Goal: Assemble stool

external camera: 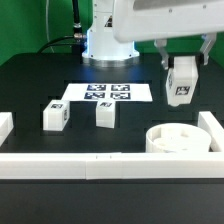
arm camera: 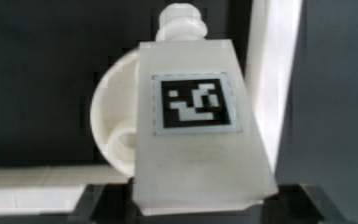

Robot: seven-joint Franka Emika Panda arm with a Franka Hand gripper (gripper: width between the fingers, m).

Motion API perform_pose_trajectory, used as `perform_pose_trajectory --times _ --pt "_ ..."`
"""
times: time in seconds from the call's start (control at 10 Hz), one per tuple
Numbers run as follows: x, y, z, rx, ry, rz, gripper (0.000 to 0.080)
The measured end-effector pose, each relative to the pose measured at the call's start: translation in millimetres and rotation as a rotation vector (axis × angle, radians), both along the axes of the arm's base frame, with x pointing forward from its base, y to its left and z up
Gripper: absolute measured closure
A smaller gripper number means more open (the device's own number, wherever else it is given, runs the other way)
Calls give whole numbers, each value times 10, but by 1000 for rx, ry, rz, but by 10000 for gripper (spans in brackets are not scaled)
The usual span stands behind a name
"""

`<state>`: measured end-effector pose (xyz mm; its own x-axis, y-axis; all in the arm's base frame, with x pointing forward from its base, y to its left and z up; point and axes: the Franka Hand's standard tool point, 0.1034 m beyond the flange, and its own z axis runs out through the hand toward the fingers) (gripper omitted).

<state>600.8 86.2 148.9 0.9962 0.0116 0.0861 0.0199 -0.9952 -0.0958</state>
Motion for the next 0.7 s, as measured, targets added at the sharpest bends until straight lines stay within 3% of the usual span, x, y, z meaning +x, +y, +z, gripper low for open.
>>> perform_pose_trajectory --times 0.4,0.7 --pt "82 21 3 9 -305 -18 468" --pt "133 206 50 19 -505 17 468"
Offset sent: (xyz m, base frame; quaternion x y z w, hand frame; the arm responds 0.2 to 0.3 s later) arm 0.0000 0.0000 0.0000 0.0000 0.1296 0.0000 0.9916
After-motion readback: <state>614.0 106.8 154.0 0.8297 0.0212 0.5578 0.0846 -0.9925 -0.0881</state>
